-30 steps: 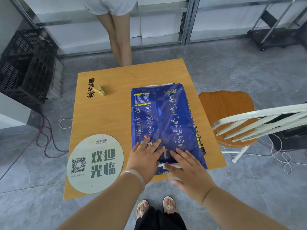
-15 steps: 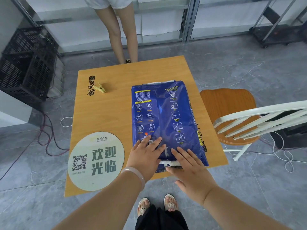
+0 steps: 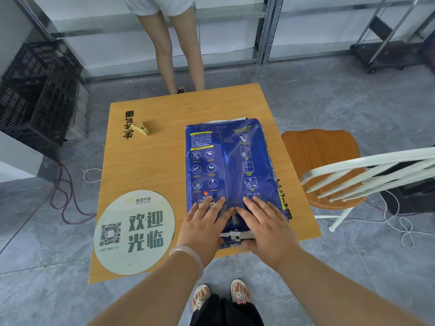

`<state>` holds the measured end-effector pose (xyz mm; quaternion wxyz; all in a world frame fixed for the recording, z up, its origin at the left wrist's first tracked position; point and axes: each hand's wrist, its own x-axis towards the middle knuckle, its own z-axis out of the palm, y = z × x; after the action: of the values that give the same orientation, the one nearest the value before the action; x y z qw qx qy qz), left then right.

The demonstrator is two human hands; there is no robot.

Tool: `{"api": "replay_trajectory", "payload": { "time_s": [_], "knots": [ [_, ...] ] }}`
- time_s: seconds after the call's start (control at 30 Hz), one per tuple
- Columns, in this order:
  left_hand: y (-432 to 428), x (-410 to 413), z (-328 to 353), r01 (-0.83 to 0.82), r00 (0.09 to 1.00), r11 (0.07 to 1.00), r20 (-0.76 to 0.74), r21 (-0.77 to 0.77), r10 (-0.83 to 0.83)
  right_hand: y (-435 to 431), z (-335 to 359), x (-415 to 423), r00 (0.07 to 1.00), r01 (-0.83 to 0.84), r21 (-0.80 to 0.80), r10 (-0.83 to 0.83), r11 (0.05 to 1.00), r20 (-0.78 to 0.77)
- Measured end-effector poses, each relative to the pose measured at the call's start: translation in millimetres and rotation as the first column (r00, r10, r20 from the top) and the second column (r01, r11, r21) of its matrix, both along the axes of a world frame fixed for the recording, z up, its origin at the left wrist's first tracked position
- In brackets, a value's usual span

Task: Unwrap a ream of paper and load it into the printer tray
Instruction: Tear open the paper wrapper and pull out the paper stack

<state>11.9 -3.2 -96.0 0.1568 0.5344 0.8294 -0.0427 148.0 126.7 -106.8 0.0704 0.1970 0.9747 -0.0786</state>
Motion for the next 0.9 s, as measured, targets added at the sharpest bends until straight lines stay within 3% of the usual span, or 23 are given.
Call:
{"api": "replay_trajectory", "payload": {
  "time_s": [0.37, 0.53, 0.7, 0.9],
  "knots": [
    [5, -5, 1, 0.006, 1.000, 1.000, 0.007, 0.000, -0.006, 12, 5, -9, 0.996, 0.044, -0.026, -0.046, 0.999, -0.073],
    [2, -9, 6, 0.006, 0.999, 1.000, 0.047, 0.022, -0.007, 19, 11, -6, 0.998, 0.025, -0.182, -0.036, 0.983, -0.058],
    [-1, -10, 12, -0.048, 0.997, 0.991, 0.071, 0.127, 0.040, 25, 23, -3, 0.991, 0.057, -0.262, -0.087, 0.963, -0.105],
    [-9, -10, 12, -0.030, 0.998, 0.955, 0.066, 0.294, 0.011, 30, 30, 4, 0.955, -0.013, -0.206, -0.049, 0.978, -0.291]
  ]
}}
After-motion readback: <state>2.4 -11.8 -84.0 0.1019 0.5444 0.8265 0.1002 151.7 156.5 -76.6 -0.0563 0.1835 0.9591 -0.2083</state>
